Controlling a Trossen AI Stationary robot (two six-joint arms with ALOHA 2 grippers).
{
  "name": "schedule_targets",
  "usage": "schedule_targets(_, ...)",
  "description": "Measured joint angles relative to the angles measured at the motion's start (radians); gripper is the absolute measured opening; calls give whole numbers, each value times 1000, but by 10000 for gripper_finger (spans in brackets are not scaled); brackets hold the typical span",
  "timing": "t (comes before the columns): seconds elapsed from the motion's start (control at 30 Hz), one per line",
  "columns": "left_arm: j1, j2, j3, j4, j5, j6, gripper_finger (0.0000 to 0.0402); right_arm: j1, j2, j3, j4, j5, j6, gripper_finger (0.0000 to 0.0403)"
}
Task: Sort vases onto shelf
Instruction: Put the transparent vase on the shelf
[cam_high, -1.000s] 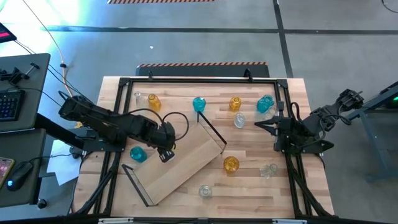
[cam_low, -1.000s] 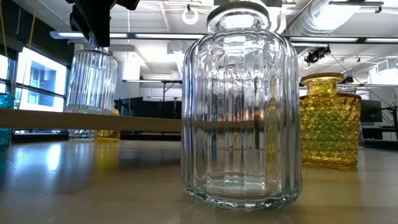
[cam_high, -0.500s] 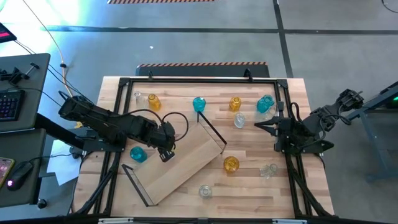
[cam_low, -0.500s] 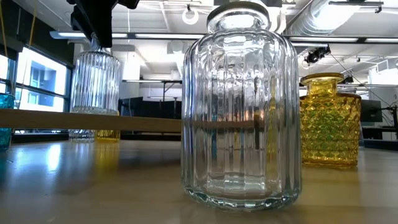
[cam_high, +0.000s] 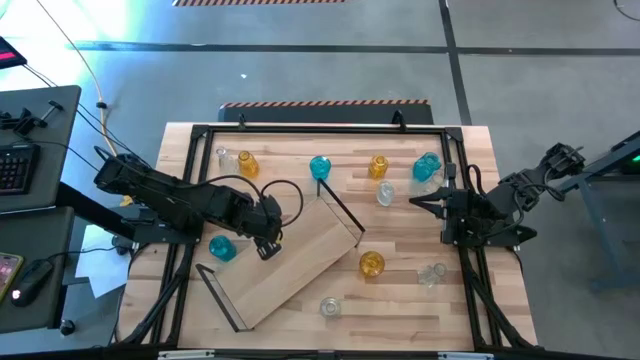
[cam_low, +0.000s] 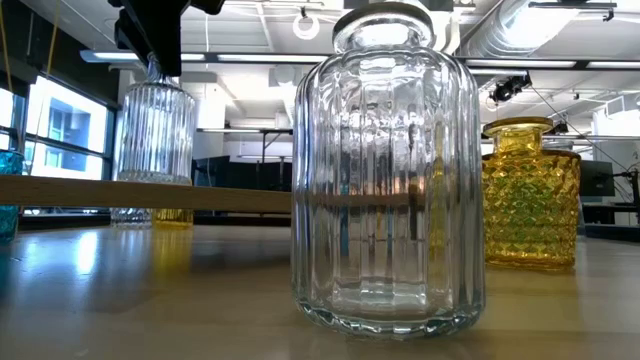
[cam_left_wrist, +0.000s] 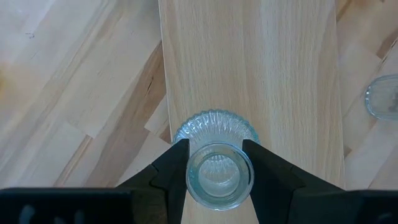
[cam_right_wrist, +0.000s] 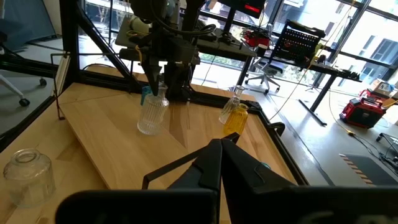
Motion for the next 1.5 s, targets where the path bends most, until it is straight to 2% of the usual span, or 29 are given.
schedule_targets(0.4,0,0,0,1,4,10,132,0,0,0,0,0,0,0)
schedule_targets(0.97,0,0,0,4,0,20,166,0,0,0,0,0,0,0)
schedule_targets(1.37,25,0,0,8,-9,92,166,0,0,0,2,0,0,0)
schedule_targets(1.5,44,0,0,54,-11,138,166,0,0,0,10,0,0,0)
